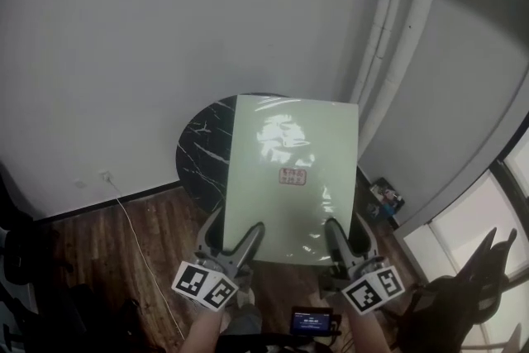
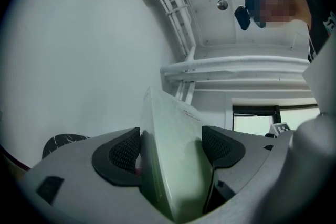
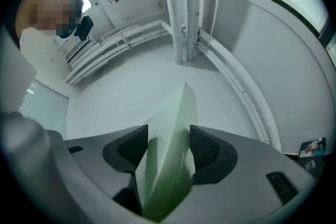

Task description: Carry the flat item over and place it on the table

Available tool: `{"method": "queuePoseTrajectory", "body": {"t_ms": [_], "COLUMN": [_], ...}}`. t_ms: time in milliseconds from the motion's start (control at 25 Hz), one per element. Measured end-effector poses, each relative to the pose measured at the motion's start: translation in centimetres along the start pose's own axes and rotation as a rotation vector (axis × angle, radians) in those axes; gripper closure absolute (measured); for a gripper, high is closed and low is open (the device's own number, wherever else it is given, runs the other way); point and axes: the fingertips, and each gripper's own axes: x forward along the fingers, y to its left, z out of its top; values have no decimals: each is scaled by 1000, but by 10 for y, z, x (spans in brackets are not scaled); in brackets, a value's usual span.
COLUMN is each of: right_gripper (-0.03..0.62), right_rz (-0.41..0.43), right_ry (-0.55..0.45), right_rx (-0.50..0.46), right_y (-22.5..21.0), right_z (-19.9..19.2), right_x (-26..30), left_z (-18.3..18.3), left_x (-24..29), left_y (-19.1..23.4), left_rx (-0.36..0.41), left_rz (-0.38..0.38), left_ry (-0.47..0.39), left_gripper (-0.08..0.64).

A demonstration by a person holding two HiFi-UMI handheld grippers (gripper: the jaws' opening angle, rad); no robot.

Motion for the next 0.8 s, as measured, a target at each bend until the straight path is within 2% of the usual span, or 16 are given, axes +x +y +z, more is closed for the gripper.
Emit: {"method": "queuePoseTrajectory", "body": {"t_ms": [400, 800], "right_gripper": [370, 370], "right_rz": [-71, -138], "right_ry": [32, 47], "right_rx": [3, 21], "right_y": [-43, -67], "right_z": [-27, -58], "right_x": [150, 225], "left_z": [7, 0], "left_x": [108, 160], "left_y": [123, 196], "left_rx": [-46, -70], "left_rz": [-11, -38], "left_ry": [53, 101], "left_gripper": [183, 184]}}
